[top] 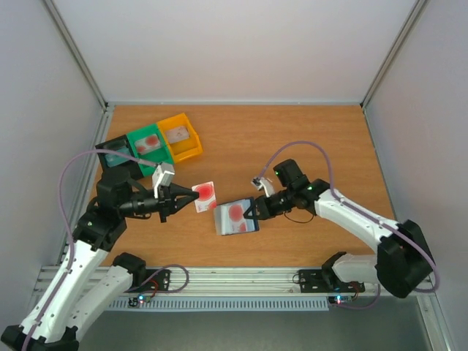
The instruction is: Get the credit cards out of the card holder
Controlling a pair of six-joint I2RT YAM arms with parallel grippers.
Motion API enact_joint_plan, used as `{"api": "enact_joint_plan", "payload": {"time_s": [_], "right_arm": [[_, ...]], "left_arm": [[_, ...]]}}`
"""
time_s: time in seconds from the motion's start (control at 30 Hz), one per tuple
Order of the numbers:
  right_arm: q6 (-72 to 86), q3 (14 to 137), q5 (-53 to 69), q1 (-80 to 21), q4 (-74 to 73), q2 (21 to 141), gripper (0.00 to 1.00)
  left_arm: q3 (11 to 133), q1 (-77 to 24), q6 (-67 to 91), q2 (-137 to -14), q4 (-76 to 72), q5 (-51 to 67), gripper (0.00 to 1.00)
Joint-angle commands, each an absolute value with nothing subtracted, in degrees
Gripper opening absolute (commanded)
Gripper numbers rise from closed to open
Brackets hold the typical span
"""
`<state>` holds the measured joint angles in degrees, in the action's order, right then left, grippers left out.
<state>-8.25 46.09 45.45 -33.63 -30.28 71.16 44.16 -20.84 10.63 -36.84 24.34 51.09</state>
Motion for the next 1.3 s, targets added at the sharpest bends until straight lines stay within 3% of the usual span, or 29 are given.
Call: {"api": "enact_joint_plan", "payload": {"time_s": [0.0,0.13,0.37,0.53,0.57,0.6,0.87,1.07,1.17,1.27], "right_arm": [[-2.9,44.3,51.1,-33.4,-17.6,76.0,0.01],[-1.8,42.0,51.6,-31.3,-16.7,80.2,0.02],[-0.7,40.1,44.5,-17.9,-31.3,86.0,0.55],[-3.7,43.5,34.3,-13.9,-38.6,71.3,0.76],[-4.9,45.4,33.8,-14.1,-39.5,68.1,0.83],[-6.3,47.5,33.5,-14.8,-40.1,65.5,0.96],[-22.6,71.0,20.4,-33.6,-53.1,59.6,0.99],[-26.2,78.6,40.0,-41.1,-50.4,61.0,0.95],[-30.5,83.5,34.5,-50.6,-53.5,66.3,0.96],[-33.1,89.0,33.3,-52.6,-58.3,72.5,0.93]], "left_arm": [[44.3,-20.8,9.4,-38.3,23.0,56.7,0.00],[45.6,-21.5,8.9,-39.5,23.7,59.3,0.00],[48.1,-23.1,3.3,-41.1,29.9,59.3,0.00],[49.0,-24.3,3.1,-41.8,29.5,59.8,0.00],[48.8,-24.6,3.7,-41.9,28.7,59.9,0.00],[48.6,-24.8,4.2,-42.0,27.9,60.1,0.00],[47.6,-26.6,6.2,-42.6,25.6,61.1,0.00],[48.0,-27.2,6.2,-43.0,25.0,62.4,0.00],[48.0,-27.6,5.8,-43.4,25.1,62.7,0.00],[48.3,-27.9,5.1,-43.6,25.7,63.0,0.00]]}}
